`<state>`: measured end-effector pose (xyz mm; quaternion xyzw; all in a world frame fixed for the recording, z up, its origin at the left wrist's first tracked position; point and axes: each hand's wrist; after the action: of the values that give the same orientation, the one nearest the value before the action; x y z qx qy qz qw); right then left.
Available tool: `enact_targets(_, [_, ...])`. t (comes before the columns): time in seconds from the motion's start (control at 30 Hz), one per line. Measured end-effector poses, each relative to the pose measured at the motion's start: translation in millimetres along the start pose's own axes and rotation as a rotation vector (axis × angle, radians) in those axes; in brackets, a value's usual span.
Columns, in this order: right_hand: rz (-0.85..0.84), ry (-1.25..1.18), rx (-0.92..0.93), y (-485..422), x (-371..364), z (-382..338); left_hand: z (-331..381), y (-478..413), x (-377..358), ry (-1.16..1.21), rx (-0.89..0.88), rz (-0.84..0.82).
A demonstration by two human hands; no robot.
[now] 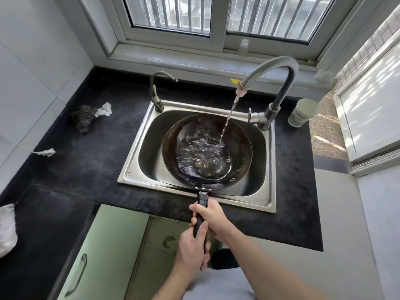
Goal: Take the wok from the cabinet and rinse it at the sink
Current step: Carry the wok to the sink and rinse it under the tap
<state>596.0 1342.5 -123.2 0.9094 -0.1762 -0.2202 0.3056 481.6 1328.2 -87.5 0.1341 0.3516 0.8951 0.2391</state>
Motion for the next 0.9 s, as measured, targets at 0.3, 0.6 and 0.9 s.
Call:
enact_targets(0.3, [-0.042, -0.028, -0.112, -4.7, 1.6, -5.2, 1.5, -4.1, 1.8, -0.033, -0.014, 0.025])
enact_targets(0.6, [0.092, 0.279, -0.154, -14.9, -29.8, -11.2, -15.5, -10.4, 31.2, -0.26, -0.157, 0.073])
enact_targets(0.9, [-0.035, 0.159, 0.056, -13.4, -21.6, 1.7, -11.8, -7.4, 28.6, 0.021, -0.006, -0.004])
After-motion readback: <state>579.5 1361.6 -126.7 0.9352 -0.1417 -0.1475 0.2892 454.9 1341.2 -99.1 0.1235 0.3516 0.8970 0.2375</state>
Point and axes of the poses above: each hand's wrist, its own y-axis away from the middle knuckle, its own x-axis out of the back of the hand, z = x × y
